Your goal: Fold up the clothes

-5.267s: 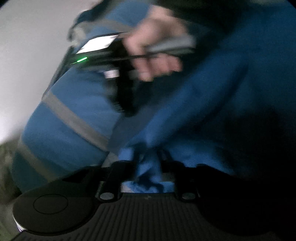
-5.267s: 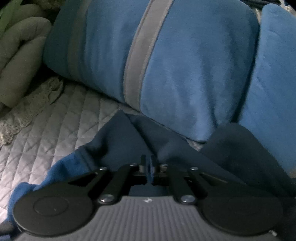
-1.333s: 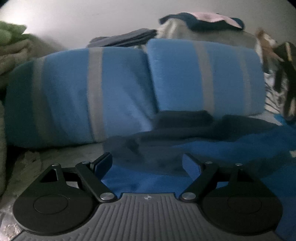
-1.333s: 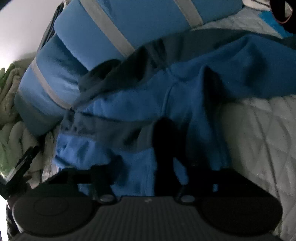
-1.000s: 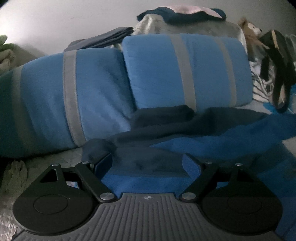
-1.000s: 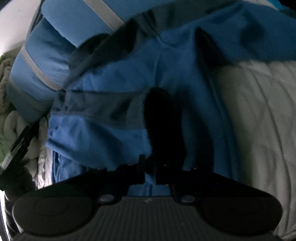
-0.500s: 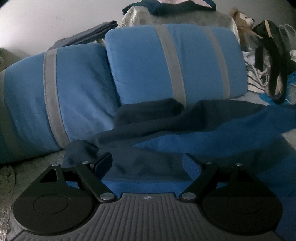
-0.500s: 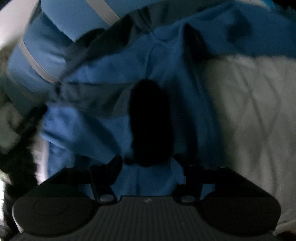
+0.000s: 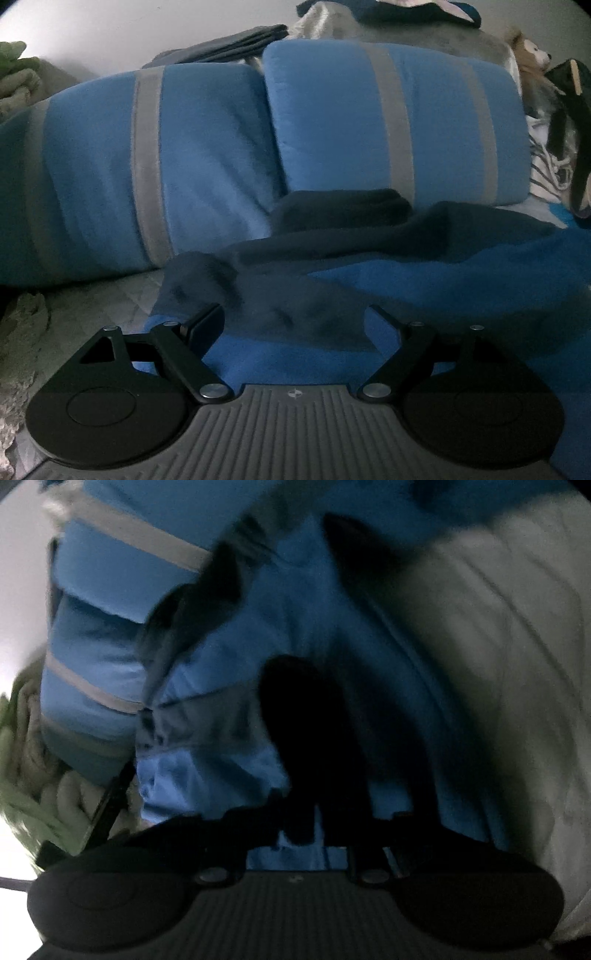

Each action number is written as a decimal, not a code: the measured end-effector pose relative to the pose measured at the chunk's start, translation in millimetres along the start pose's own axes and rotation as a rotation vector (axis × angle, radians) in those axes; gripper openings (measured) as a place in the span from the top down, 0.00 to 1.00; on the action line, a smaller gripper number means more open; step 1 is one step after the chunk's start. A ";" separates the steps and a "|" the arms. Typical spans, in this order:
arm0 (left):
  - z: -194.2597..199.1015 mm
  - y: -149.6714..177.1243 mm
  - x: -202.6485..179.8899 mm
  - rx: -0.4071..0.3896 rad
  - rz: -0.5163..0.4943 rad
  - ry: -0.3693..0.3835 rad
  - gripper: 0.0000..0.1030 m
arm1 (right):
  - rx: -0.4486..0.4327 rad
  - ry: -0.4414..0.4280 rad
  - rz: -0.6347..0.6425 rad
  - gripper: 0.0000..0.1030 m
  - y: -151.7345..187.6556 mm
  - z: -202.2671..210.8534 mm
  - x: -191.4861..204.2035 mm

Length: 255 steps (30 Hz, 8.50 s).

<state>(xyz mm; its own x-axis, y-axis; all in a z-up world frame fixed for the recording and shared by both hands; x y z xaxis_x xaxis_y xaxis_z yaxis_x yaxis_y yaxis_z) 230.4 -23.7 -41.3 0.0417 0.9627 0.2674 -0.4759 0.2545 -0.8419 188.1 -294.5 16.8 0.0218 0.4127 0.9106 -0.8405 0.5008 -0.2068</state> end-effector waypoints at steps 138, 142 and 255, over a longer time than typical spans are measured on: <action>21.7 17.1 64.4 0.089 0.278 0.152 0.19 | 0.194 0.385 1.577 0.03 161.6 -140.7 125.1; 25.6 14.5 62.6 0.084 0.280 0.156 0.19 | 0.222 0.358 1.584 0.03 174.7 -140.0 125.3; -18.1 70.8 -85.9 0.833 0.779 0.829 0.20 | 0.346 0.393 1.644 0.89 124.1 -114.3 93.2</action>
<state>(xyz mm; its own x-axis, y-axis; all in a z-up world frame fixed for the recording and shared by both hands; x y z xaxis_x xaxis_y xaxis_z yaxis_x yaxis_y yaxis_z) 209.1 -86.8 -132.4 -0.1103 0.6777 -0.7270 -0.9770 -0.2084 -0.0461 147.6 -107.0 35.1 -0.8354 0.4570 -0.3055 -0.1831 -0.7553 -0.6293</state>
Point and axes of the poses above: each gripper's, at about its wrist camera, not at the fingertips, and z roughly against the way its jaws point, x to its left, y to its underside, the point moved 7 cm from there along -z, roughly the way its jaws point, and after that the axes turned 15 degrees about -y, right-handed, at the moved point
